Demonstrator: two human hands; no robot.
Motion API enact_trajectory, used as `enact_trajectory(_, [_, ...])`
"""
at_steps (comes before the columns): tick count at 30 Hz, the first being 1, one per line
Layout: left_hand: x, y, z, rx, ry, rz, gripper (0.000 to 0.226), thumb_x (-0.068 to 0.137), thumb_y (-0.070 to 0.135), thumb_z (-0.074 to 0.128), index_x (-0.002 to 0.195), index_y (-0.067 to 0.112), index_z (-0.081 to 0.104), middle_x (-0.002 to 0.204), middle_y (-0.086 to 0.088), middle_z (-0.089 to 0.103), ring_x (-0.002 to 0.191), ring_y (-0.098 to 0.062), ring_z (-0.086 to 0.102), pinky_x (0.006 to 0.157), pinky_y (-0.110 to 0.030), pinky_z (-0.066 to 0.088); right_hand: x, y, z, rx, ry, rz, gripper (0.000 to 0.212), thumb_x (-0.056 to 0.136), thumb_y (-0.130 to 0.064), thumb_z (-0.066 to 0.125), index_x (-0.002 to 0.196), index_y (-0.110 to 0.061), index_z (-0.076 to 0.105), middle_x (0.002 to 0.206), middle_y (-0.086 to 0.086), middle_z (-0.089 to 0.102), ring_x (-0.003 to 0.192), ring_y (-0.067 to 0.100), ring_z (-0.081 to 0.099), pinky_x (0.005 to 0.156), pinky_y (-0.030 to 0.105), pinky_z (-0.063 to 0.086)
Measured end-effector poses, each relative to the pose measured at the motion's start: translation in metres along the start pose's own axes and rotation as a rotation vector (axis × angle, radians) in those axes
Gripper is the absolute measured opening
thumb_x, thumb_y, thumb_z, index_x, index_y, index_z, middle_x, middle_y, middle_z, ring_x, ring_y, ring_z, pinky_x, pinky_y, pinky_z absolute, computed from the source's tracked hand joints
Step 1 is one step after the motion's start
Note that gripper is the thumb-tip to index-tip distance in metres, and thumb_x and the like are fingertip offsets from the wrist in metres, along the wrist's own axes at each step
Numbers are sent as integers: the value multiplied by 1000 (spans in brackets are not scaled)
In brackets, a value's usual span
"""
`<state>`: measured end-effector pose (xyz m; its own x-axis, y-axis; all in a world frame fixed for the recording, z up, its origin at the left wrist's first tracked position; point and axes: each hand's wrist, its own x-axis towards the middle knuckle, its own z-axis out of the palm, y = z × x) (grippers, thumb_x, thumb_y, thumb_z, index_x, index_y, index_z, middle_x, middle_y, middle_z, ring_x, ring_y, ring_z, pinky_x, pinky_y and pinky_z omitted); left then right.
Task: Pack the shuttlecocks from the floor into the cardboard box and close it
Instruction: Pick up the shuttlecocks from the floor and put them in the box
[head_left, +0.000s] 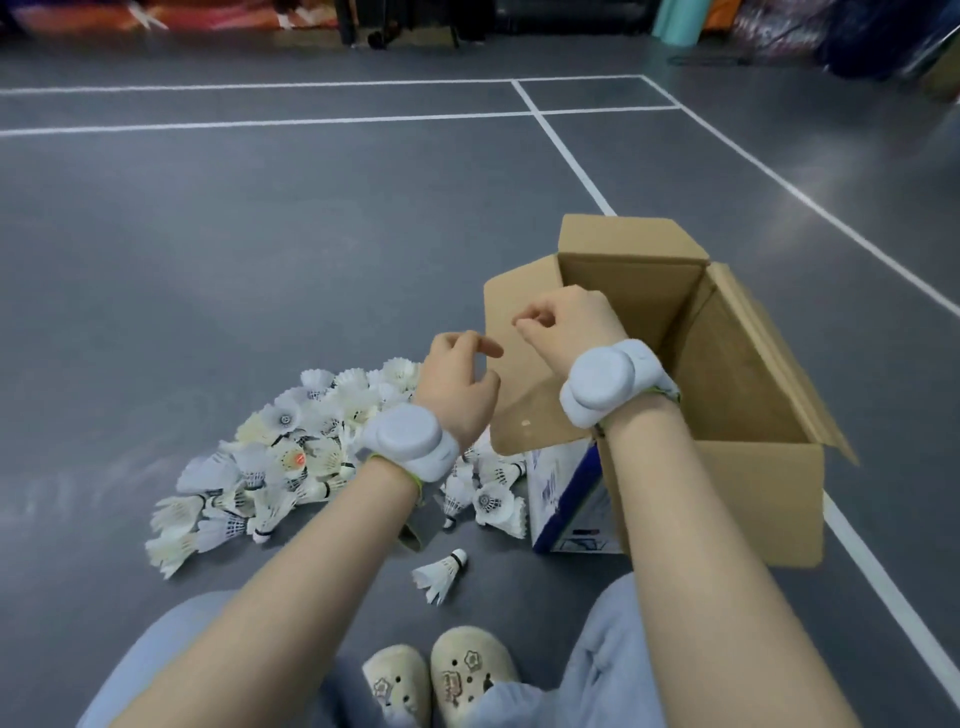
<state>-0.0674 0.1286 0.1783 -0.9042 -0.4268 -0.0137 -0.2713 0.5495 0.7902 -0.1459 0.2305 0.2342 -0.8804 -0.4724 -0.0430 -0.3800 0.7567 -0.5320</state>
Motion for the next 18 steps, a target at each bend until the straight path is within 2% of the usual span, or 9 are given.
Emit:
enact_trajectory(6, [4,-58,-71,175,30,-66,30,89,9,46,116,16,57,122,-3,56,99,-20,57,80,-24,40,16,-44,80,108,-153,-32,24,89,-10,49,98,-10,72,102,8,73,99,28,65,87,37,53])
enact_trajectory(11, [-12,-143,-89,163,-17,-195,26,89,7,45,109,16,60,107,1,66,84,-15,58,73,-23,42,19,-36,178,108,-406,65,27,91,-12,49,103,-3,70,101,12,71,84,24,60,88,38,52])
enact_trajectory(13, [-20,-178,-77,159,-11,-275,25,87,5,46,107,14,60,105,-2,68,85,-18,60,73,-23,44,14,-18,210,113,-492,121,26,91,-12,51,108,-5,70,108,10,69,96,25,61,88,32,51])
enact_trajectory(15, [-29,-216,-58,166,-18,-342,24,87,4,47,106,13,60,105,-4,69,90,-22,63,76,-27,46,8,5,246,92,-576,191,28,91,-11,55,114,-3,67,120,12,66,104,25,60,78,24,48])
enact_trajectory(16, [-35,-234,-48,170,-46,-364,24,87,4,47,106,12,60,106,-6,68,93,-25,63,78,-29,47,1,18,264,65,-632,230,30,90,-12,58,116,-2,65,124,13,64,108,27,59,80,25,47])
enact_trajectory(18, [-41,-266,-24,174,-110,-398,27,87,3,46,111,10,57,111,-10,65,98,-27,61,80,-31,47,-11,44,299,-8,-736,310,37,88,-17,62,123,-4,60,130,12,60,112,26,57,96,31,45])
